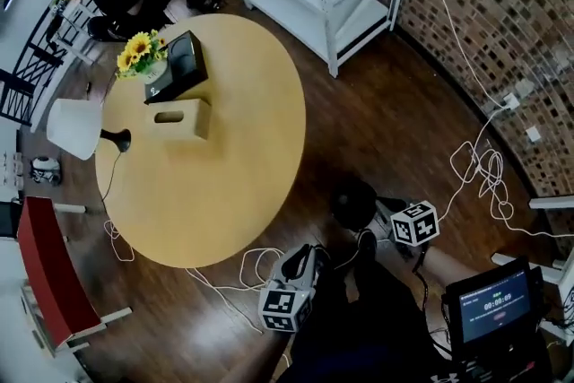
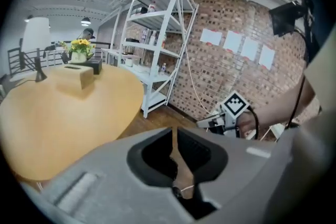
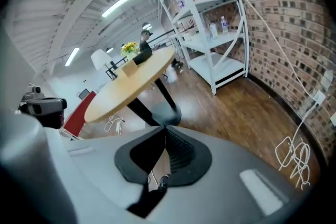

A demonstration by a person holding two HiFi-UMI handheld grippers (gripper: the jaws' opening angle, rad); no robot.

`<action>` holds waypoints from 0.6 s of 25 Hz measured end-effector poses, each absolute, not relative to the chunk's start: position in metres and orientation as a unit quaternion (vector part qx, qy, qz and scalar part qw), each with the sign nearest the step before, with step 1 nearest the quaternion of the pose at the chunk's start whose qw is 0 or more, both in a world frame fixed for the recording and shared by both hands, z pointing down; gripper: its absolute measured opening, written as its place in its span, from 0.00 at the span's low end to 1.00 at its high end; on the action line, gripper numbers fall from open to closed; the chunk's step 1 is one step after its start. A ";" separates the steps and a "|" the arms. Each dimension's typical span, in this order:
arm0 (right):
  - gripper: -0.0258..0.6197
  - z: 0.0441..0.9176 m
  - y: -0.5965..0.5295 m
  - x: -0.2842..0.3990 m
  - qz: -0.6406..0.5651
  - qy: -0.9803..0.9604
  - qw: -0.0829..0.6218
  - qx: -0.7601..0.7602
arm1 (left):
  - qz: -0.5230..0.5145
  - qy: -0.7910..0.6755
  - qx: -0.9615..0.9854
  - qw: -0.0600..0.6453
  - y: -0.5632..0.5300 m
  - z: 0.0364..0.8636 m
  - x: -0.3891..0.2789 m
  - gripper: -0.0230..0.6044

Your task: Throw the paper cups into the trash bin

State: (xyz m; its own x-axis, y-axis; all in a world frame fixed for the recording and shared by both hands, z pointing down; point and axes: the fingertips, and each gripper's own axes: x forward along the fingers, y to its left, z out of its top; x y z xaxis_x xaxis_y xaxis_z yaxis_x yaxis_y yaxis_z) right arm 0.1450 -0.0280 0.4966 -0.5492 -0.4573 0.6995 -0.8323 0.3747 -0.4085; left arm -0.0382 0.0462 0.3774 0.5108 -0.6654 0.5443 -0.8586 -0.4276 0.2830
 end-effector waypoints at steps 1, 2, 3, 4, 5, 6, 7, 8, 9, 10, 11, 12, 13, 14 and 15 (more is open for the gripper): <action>0.06 0.473 -0.033 0.149 0.375 -0.797 0.230 0.415 | 0.171 -0.464 0.829 0.262 0.041 0.362 -0.038 0.09; 0.06 0.448 -0.031 0.153 0.371 -0.799 0.216 0.421 | 0.166 -0.466 0.830 0.256 0.039 0.345 -0.038 0.09; 0.06 0.424 -0.026 0.156 0.369 -0.800 0.202 0.428 | 0.163 -0.468 0.831 0.251 0.040 0.327 -0.039 0.09; 0.06 0.400 -0.022 0.158 0.366 -0.801 0.186 0.435 | 0.162 -0.471 0.832 0.244 0.039 0.310 -0.040 0.09; 0.06 0.378 -0.021 0.159 0.361 -0.803 0.171 0.442 | 0.162 -0.477 0.832 0.232 0.036 0.296 -0.044 0.09; 0.06 0.359 -0.020 0.158 0.352 -0.807 0.157 0.447 | 0.161 -0.487 0.831 0.216 0.031 0.286 -0.051 0.08; 0.06 0.343 -0.019 0.153 0.342 -0.813 0.147 0.448 | 0.159 -0.498 0.829 0.199 0.026 0.278 -0.060 0.08; 0.06 0.328 -0.018 0.145 0.331 -0.820 0.139 0.446 | 0.152 -0.509 0.826 0.186 0.021 0.270 -0.070 0.08; 0.06 0.315 -0.015 0.136 0.319 -0.828 0.134 0.440 | 0.142 -0.516 0.825 0.179 0.018 0.262 -0.078 0.08; 0.06 0.301 -0.012 0.126 0.307 -0.837 0.128 0.435 | 0.132 -0.519 0.825 0.179 0.016 0.252 -0.083 0.07; 0.06 0.288 -0.011 0.117 0.294 -0.844 0.121 0.432 | 0.122 -0.518 0.827 0.182 0.016 0.243 -0.085 0.07; 0.06 0.275 -0.012 0.111 0.283 -0.849 0.109 0.434 | 0.115 -0.515 0.829 0.185 0.015 0.234 -0.086 0.07; 0.06 0.263 -0.014 0.108 0.273 -0.851 0.094 0.439 | 0.107 -0.512 0.831 0.186 0.013 0.227 -0.085 0.07; 0.06 0.252 -0.018 0.106 0.265 -0.851 0.077 0.446 | 0.100 -0.511 0.833 0.185 0.012 0.222 -0.085 0.07; 0.06 0.242 -0.021 0.105 0.260 -0.850 0.060 0.455 | 0.091 -0.511 0.835 0.182 0.010 0.217 -0.085 0.07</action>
State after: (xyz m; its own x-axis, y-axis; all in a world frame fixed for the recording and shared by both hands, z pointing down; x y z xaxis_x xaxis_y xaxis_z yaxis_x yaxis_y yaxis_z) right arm 0.1053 -0.0207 0.2421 -0.5793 -0.7419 0.3376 -0.8039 0.4517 -0.3868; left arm -0.0848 0.0104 0.2174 0.4613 -0.8203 0.3381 -0.8866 -0.4114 0.2115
